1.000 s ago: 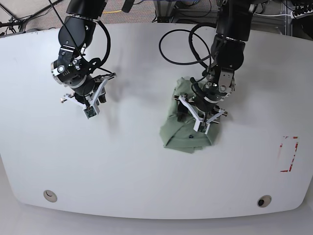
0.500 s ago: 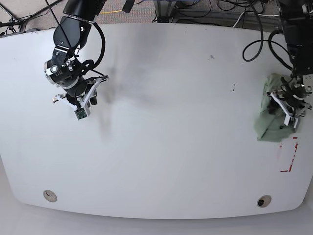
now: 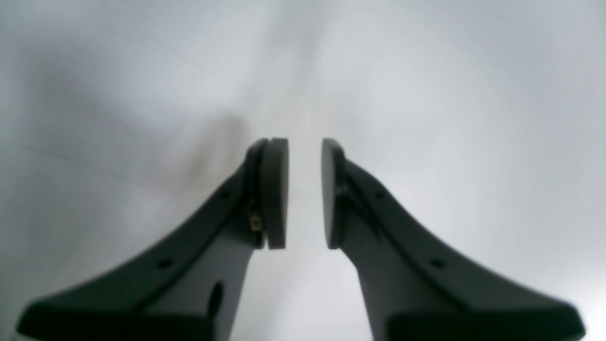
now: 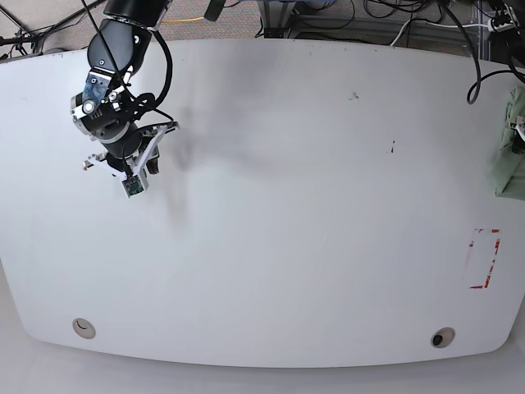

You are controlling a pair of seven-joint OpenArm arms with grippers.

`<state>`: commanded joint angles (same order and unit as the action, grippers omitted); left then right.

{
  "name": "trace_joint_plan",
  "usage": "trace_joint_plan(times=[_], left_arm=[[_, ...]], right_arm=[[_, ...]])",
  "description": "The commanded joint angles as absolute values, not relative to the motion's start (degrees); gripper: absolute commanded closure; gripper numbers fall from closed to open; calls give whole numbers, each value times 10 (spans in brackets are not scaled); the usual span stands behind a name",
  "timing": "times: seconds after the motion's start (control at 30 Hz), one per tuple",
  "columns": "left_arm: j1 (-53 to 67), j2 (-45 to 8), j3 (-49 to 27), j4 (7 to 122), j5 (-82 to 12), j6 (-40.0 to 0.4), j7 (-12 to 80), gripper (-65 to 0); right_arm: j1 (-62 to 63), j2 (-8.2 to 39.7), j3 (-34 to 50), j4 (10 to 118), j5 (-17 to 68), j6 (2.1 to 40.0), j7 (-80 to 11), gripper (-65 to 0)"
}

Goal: Fold the T-shirt properly

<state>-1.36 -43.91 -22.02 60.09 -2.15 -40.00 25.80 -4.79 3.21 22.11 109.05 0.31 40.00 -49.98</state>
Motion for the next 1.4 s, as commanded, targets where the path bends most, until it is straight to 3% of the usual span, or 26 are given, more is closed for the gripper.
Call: trace_joint_plan(times=[0.17, 0.33, 0.5, 0.83, 1.4], left_arm=[[-10, -403, -262, 742, -22, -400, 319, -392], [70, -327, -281, 927, -18, -400, 291, -392], [140, -212, -276, 1040, -17, -337, 219, -392], [288, -67, -269, 1081, -17, -327, 94, -392], [586, 9, -215, 1120, -22, -327, 94, -390]], right_arm=[[-51, 33, 223, 1091, -1, 400, -478, -116], [-88, 31, 221, 1090, -1, 400, -394, -116], [-144, 27, 221, 1089, 0, 400, -281, -116], [-256, 22, 226, 1090, 3, 400, -183, -114], [-495, 21, 282, 1095, 151, 400, -172, -114]])
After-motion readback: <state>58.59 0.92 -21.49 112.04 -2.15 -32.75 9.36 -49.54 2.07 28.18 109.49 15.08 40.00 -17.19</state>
